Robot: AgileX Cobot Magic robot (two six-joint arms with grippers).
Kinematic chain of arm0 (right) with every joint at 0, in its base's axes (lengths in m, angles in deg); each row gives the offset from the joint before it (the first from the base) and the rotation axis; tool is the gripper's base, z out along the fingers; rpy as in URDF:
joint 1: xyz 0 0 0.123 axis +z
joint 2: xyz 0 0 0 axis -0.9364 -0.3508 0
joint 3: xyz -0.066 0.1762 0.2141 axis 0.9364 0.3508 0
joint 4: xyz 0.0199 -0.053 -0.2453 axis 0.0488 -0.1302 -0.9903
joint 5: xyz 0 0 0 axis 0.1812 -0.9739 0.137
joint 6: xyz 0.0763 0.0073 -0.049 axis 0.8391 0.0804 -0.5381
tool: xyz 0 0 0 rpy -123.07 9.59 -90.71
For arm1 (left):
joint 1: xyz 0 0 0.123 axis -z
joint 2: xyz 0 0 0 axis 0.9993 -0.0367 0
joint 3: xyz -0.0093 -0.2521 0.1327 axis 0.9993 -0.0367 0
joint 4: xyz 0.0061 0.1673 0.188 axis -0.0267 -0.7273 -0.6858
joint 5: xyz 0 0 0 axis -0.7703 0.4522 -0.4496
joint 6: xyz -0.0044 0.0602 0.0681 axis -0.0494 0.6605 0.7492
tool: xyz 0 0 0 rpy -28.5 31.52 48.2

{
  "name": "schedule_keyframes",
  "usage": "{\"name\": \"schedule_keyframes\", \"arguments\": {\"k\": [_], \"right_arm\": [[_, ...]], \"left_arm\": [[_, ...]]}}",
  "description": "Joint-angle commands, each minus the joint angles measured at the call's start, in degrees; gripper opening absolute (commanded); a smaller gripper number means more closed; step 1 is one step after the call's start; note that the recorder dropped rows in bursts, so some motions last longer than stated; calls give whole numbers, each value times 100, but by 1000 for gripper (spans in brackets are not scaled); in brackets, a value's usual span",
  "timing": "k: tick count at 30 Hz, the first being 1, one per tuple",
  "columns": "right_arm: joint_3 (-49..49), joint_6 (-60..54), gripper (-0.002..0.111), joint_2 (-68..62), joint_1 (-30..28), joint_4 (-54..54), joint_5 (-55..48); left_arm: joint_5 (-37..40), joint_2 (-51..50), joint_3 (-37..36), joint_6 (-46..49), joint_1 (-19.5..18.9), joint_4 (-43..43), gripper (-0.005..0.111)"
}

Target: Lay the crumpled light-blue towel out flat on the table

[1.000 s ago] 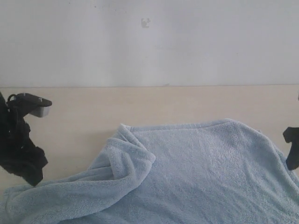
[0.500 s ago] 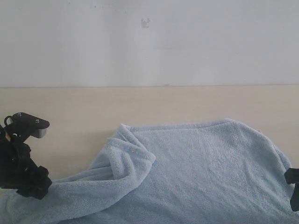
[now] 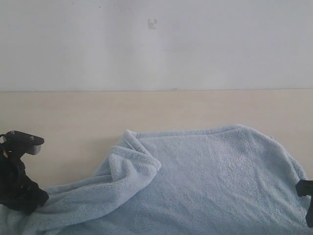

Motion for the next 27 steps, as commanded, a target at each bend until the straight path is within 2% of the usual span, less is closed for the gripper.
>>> {"name": "schedule_keyframes", "arguments": {"k": [1, 2, 3, 4, 14, 20, 22, 27], "right_arm": [[11, -5, 20, -93, -14, 11, 14], [11, -31, 12, -93, -14, 11, 26], [11, -79, 2, -93, -14, 11, 27], [-5, -77, 0, -93, -14, 11, 27], [-116, -76, 1, 287, -14, 78, 123], [-116, 17, 2, 116, -14, -279, -314], [-116, 265, 9, 38, -14, -546, -261], [-116, 567, 49, -115, -14, -823, -105]], "left_arm": [[138, -23, -12, -61, -18, -35, 10], [206, -23, -12, -61, -18, -74, 4], [282, -23, 18, -61, -18, -74, 4], [344, -23, 60, -61, -18, -74, 4], [524, 1153, 226, -231, -30, 51, 4], [928, 1659, -97, -617, -30, 50, 4], [1149, 1809, -336, -663, -30, 90, 4], [1507, 1998, -773, -468, -18, 416, 4]]}}
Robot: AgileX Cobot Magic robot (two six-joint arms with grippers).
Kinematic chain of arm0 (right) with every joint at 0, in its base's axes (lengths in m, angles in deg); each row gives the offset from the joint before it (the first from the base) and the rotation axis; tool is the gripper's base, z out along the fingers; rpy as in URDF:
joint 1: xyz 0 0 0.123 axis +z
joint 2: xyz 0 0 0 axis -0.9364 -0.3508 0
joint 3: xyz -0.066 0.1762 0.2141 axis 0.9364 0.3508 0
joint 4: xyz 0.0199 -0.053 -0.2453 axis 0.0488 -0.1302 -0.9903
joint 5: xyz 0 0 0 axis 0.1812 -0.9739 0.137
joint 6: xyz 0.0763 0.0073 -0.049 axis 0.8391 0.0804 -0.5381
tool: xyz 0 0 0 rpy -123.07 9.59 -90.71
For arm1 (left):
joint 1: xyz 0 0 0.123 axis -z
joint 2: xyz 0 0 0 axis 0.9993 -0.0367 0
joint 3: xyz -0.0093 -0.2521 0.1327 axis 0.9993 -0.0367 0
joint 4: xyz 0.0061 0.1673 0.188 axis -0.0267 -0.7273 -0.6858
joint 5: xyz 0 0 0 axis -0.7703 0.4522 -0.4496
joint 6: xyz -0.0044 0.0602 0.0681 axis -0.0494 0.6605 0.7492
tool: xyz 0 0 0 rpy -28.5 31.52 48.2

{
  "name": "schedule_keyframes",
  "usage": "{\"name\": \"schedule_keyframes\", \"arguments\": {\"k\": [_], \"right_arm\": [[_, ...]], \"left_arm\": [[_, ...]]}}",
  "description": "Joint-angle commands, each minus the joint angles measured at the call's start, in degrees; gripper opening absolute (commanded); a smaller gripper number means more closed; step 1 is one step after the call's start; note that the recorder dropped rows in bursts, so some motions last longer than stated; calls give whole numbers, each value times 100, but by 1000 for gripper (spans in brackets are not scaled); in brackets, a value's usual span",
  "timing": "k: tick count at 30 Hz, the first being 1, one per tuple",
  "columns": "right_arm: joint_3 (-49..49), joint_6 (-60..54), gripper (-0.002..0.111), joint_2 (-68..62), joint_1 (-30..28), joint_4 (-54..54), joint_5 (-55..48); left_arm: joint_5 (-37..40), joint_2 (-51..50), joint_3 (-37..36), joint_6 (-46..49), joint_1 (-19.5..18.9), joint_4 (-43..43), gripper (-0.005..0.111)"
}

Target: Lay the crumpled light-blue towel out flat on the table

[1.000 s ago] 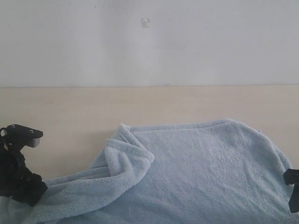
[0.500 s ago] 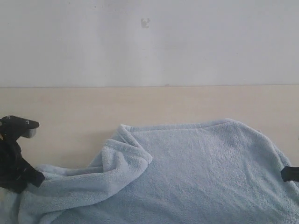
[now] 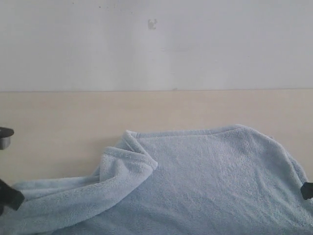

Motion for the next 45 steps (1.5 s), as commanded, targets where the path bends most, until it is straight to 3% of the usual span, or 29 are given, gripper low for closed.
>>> {"name": "schedule_keyframes", "arguments": {"k": [1, 6, 12, 14, 18, 19, 25, 35, 39, 41, 43, 45], "right_arm": [[-16, 361, 54, -130, -14, -385, 65], [-16, 1380, 52, -374, -14, -1347, -73], [-16, 1017, 49, -422, -14, -1064, 102], [-16, 864, 38, -422, -14, -945, 102], [-16, 661, 2, -422, -14, -797, 140], [-16, 629, 0, -422, -14, -768, 169], [-16, 492, 0, -409, -14, -381, 249], [-177, -1681, 0, 809, -14, 2375, 63], [-177, -1821, 0, 2688, -14, 2570, -288], [-177, -1824, 0, 3845, -3, 2570, -286], [-177, -1785, 0, 4745, -3, 2573, 542], [-269, -1442, 0, 4814, -3, 2573, 1950]], "left_arm": [[407, 149, -221, 220, -7, 363, 4], [528, 292, -221, 234, -7, 398, 4], [528, 445, -59, 407, -7, 564, 4], [511, 444, -18, 420, -7, 603, 4], [522, 444, -18, 420, -7, 603, 4], [522, 444, -18, 420, -7, 603, 4], [522, 444, -18, 420, -7, 617, 4], [396, 639, 214, 422, -7, 633, 4], [130, 1833, 287, 209, -7, 512, 4], [47, 2835, 287, -593, -7, -325, 4], [-489, 3648, 287, -907, -7, -797, 4], [-1084, 3605, 436, -1274, -19, -1183, 4]]}}
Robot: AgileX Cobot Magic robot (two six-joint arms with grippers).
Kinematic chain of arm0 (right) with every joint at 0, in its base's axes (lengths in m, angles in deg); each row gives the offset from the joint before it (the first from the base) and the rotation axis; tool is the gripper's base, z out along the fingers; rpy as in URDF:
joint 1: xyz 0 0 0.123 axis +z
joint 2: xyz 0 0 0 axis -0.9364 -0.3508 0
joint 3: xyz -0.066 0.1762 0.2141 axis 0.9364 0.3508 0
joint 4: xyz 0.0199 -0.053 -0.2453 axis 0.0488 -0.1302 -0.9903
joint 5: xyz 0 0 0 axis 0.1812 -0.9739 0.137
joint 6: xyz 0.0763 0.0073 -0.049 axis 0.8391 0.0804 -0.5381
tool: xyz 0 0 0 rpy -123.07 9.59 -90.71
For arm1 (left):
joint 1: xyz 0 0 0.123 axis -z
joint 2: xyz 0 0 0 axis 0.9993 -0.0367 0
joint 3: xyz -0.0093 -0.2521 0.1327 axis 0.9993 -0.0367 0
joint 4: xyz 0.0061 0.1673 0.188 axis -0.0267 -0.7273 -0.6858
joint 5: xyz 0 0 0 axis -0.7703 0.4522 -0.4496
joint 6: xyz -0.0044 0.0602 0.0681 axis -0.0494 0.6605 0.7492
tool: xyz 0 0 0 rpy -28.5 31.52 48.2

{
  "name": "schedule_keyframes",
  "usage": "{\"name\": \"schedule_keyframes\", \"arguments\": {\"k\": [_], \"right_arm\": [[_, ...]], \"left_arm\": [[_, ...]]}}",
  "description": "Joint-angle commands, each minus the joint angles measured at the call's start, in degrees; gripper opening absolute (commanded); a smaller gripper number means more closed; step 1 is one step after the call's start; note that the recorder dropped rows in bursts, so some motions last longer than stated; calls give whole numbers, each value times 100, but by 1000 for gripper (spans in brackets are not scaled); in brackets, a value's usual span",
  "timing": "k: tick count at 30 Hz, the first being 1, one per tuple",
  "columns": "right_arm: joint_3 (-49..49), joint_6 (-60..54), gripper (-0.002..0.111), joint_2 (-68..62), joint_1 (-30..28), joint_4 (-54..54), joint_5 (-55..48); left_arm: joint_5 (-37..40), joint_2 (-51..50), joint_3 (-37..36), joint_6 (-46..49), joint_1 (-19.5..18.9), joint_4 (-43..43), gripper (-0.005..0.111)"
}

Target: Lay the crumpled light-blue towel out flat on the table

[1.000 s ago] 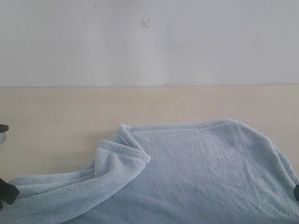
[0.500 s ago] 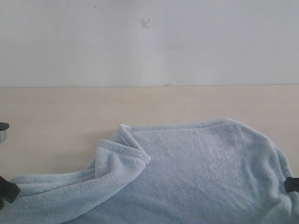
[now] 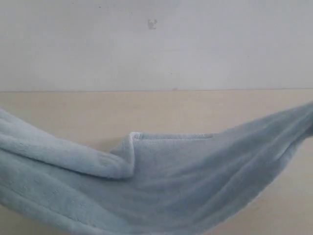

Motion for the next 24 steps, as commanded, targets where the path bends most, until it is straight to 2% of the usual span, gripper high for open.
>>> {"name": "schedule_keyframes", "arguments": {"k": [1, 3, 5, 7, 9, 11, 14, 16, 20, 24], "right_arm": [[-346, 371, 0, 98, -3, 18, 2170], [-1395, 383, 0, -892, -3, 35, 1946], [-3051, 332, 0, -1766, -3, 161, 929], [-4605, 290, 0, -2277, -3, 161, 141], [-5122, 245, 0, -2410, -3, 147, -214], [-5259, 137, 0, -2424, -3, -12, -388], [-5057, 282, 0, -2474, -3, -833, -1027], [-4605, 568, 0, -2516, -3, -1305, -1538], [-3382, 923, 0, -2516, -3, -1698, -1920], [-2051, 1185, 0, -2516, -3, -2098, -1765]], "left_arm": [[-942, -24, 376, -922, -49, -1076, 4], [-764, -982, 1270, -1281, -169, -1494, 4], [-310, -1872, 2639, -1281, -238, -1427, 4], [-23, -2256, 3930, -1139, -238, -1112, 4], [81, -2333, 4530, -786, -238, -769, 4], [373, -2355, 4816, -366, -238, -381, 4], [986, -2405, 4678, -51, -238, -238, 4], [1538, -2483, 4311, -15, -238, -238, 4], [2279, -2652, 3233, 145, -238, -238, 4], [2402, -2761, 1985, 404, -238, -249, 4]]}}
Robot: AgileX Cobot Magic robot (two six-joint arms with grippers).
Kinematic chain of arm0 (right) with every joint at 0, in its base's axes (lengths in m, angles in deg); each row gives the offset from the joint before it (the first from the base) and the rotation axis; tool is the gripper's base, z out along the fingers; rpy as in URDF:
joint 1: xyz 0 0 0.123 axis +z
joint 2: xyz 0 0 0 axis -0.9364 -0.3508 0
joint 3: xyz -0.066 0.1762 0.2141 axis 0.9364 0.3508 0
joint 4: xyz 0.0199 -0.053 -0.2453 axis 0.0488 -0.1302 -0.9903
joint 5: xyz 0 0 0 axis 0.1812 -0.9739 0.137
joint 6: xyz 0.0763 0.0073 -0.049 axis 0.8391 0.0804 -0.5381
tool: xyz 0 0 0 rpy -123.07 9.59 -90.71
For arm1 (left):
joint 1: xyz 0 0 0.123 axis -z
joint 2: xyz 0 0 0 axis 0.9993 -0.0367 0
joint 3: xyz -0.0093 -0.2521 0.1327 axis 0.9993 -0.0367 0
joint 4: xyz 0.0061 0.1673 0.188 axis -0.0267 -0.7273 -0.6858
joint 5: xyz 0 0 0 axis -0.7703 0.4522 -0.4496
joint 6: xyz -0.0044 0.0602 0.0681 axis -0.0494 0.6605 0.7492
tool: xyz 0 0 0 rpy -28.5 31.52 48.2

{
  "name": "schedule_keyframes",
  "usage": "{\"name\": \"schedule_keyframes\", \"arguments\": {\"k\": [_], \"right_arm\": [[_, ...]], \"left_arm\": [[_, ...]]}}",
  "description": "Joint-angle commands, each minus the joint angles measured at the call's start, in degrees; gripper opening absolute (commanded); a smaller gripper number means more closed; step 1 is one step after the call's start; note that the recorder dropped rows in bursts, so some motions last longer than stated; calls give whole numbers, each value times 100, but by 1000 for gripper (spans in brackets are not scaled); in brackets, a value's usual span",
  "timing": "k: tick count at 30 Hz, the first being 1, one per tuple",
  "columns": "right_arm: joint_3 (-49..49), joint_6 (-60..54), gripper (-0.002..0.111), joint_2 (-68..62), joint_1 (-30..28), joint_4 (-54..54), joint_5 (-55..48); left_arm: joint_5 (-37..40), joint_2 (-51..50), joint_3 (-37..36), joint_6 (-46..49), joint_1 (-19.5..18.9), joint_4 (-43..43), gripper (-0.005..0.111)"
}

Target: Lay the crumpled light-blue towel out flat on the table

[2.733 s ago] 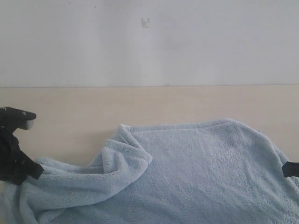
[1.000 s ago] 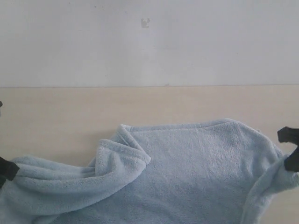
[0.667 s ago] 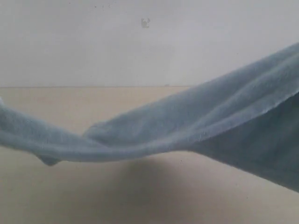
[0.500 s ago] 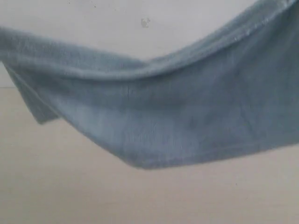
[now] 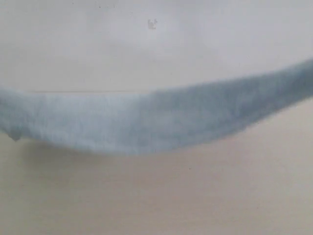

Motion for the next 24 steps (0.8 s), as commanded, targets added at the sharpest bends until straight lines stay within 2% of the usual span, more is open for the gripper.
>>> {"name": "schedule_keyframes", "arguments": {"k": [1, 5, 8, 17, 20, 24], "right_arm": [[1229, 444, 0, 31, -3, -595, 251], [2111, 1184, 0, 31, -3, -1178, 757], [2515, 1306, 0, 31, -3, -1361, 1060], [3133, 1556, 3, -107, -3, -1917, 1099], [3133, 1572, 19, -145, -3, -1941, 1111], [3133, 1625, 41, -145, -3, -1941, 1207]], "left_arm": [[119, -48, -1184, 248, -24, 31, 4], [-220, -48, -1841, 237, -24, 79, 4], [-314, -48, -2099, 149, -24, 90, 4], [-299, -48, -2570, 282, -24, 161, 6], [-320, -48, -2584, 419, -24, 245, 19], [-343, -48, -2584, 419, -24, 245, 52]]}}
